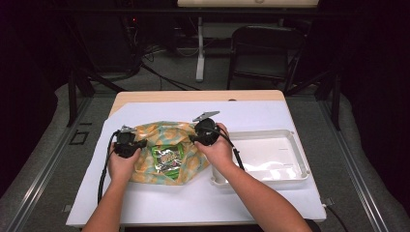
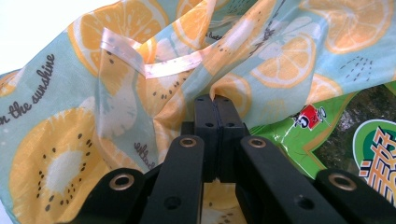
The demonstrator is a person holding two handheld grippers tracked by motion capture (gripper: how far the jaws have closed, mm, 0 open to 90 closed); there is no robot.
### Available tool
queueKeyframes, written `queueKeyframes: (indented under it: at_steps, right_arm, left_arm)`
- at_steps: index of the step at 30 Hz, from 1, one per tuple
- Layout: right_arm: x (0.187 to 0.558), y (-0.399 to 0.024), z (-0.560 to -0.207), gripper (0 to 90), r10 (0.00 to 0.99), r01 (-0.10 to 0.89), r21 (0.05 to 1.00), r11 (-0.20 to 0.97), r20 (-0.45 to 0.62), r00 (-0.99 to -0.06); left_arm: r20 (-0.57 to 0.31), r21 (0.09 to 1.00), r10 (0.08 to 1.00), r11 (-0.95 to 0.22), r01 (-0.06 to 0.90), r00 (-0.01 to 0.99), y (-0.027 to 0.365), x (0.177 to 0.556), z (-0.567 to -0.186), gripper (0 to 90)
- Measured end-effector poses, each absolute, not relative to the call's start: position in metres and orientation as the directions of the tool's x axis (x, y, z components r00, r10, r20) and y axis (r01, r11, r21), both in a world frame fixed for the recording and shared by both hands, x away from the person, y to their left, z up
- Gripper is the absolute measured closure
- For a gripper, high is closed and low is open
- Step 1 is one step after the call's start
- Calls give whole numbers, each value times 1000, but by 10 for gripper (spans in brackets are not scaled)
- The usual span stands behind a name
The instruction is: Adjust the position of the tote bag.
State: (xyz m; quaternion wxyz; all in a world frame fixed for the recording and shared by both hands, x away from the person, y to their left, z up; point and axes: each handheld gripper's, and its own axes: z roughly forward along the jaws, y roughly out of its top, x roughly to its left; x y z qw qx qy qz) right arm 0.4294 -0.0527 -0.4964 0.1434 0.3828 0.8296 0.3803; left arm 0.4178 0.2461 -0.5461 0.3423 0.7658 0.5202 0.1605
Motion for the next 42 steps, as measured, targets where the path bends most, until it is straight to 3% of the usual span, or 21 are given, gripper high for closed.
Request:
queueKeyframes:
  at_steps: [26, 42]
  right_arm:
    - [423, -24, -481, 602, 684, 461, 763, 452, 35, -729]
    - [435, -5, -494, 568, 679, 476, 744, 469, 40, -733]
  left_arm:
    - [-98, 691, 908, -233, 684, 408, 247, 416, -546, 900]
    - [-97, 695, 909, -229, 682, 404, 247, 416, -546, 899]
